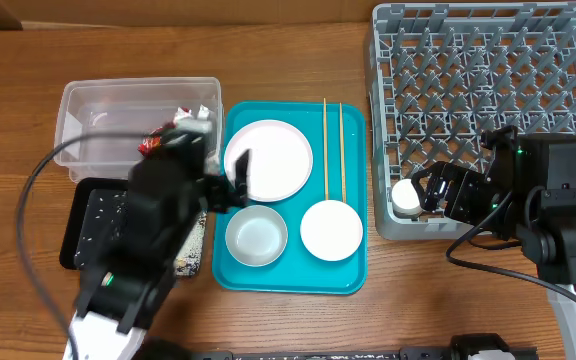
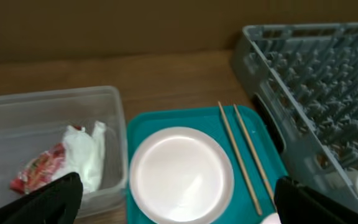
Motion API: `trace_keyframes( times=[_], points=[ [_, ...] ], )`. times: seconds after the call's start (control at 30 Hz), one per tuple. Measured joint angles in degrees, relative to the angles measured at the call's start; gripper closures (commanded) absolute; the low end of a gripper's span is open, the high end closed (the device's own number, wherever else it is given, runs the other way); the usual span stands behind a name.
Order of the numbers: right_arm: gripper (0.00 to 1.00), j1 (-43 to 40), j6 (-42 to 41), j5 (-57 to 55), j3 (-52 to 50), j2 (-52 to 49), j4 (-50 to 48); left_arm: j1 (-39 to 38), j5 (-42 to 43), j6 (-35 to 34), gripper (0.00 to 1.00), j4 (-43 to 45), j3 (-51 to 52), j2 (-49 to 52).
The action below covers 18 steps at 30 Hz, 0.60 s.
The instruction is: Sort waste into correct bins and load items into the dishwasher
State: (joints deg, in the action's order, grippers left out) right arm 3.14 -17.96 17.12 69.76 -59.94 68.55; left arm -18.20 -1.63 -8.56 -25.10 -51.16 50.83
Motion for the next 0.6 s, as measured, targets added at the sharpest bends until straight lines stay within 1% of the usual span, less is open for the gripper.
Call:
trace_keyframes(
  times=[0.07,0.17,0.23,0.43,0.6],
  points=[
    [0.00,0.00,0.00,0.00,0.00,0.00,0.04,4.22,4.20,2.12,0.00,4.55,6.14,-5.79],
    [0.00,0.00,0.00,-0.04,0.00,0.00,0.02,7.72,8.02,3.78,0.00,7.63,14.23,-14.32],
    [0.00,0.00,-0.02,0.00,0.00,0.00,-0.02,8.57,9.27,4.57,0.00,8.41,19.28,-20.41],
    [0.00,0.00,0.00,0.00,0.00,0.00,0.00,8.61,7.85,5.66,0.00,8.87,30.45,-38.36],
    [0.00,0.00,0.00,-0.04,0.00,0.00,0.02,8.59,4.98,5.79,0.00,9.07,34.34,-46.18]
  ],
)
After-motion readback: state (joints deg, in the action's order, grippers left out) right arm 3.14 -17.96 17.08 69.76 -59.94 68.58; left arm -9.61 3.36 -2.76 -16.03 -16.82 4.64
